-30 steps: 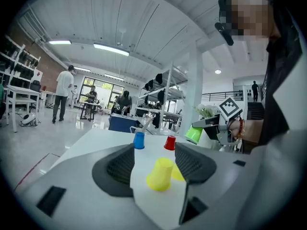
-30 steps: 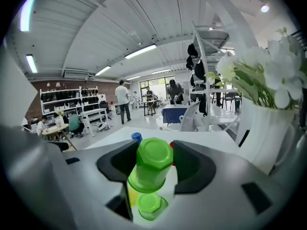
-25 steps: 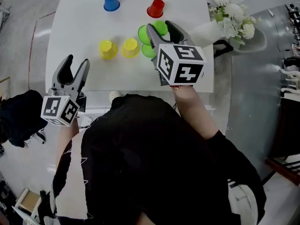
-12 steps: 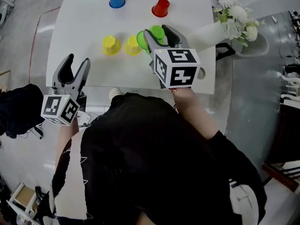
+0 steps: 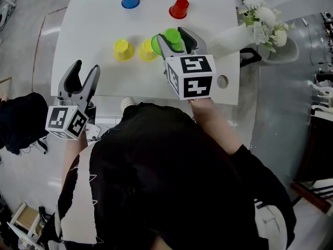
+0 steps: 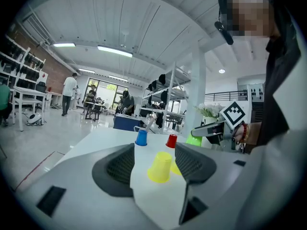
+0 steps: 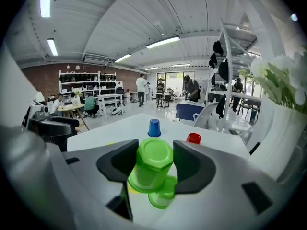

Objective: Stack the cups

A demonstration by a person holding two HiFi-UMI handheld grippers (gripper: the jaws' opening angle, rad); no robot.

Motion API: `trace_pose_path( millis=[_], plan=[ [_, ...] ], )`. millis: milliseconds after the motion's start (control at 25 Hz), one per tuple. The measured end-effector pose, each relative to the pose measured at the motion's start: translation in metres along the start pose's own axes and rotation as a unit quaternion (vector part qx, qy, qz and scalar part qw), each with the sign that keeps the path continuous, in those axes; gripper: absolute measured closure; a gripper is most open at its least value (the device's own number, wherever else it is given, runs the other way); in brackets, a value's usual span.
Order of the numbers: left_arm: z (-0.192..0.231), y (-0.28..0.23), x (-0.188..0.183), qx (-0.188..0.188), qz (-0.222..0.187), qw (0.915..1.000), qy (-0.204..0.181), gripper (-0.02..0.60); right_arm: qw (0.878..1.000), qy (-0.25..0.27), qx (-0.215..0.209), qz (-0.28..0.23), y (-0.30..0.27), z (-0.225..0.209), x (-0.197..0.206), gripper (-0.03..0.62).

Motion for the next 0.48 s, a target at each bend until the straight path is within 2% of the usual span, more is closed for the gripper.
trace_pose_path(
  millis=[480],
  plan=[
    [0.0042, 0.0002, 0.0002, 0.001, -0.002, 1.0000, 0.002, 0.305, 0.999, 0.041, 0.010, 0.007, -0.0017, 0.0099, 0.0000, 0.362]
  ],
)
Point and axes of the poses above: the fingertips, and each gripper's own axes: y backward along the fingers, z to its left, x out of its underside, the point moved 9 cm from there along y, backward along the fingers, and after that the axes turned 9 degrees about z, right-handed, at the moved point
